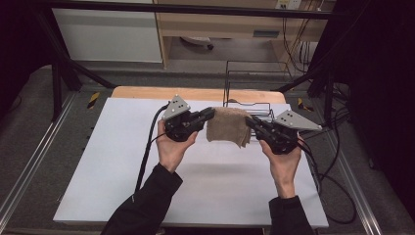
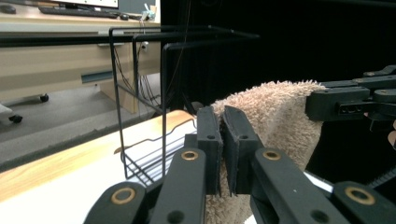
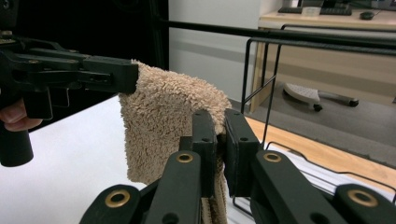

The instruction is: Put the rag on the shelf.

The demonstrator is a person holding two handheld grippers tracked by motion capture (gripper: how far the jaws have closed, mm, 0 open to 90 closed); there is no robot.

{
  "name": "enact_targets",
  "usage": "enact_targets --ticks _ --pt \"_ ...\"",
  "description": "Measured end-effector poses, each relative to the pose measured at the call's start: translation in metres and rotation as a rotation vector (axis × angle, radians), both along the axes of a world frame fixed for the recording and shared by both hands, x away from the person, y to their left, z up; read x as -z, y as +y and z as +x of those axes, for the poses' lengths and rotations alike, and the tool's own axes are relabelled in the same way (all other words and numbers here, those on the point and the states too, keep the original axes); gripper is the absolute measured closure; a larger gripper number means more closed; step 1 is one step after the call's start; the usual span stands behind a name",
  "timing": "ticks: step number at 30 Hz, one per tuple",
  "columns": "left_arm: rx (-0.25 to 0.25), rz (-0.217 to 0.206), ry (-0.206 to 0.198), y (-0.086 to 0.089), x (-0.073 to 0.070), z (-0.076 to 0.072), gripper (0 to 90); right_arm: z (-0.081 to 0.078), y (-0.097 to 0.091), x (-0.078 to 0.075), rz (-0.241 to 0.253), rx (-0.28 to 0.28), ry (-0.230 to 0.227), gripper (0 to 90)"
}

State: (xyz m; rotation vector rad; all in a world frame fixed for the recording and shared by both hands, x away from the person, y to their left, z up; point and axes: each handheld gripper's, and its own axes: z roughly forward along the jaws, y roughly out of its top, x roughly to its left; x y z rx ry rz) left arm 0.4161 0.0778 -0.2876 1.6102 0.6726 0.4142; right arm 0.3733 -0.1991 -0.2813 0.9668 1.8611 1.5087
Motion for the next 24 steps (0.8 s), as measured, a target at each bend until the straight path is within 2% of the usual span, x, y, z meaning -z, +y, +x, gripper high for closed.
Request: enact_targets --ticks 24 --pt "0.000 -0.060 -0.065 -0.024 -0.026 0.013 85.4 0.005 -0.019 -0.025 0.053 0.058 -0.082 84.4"
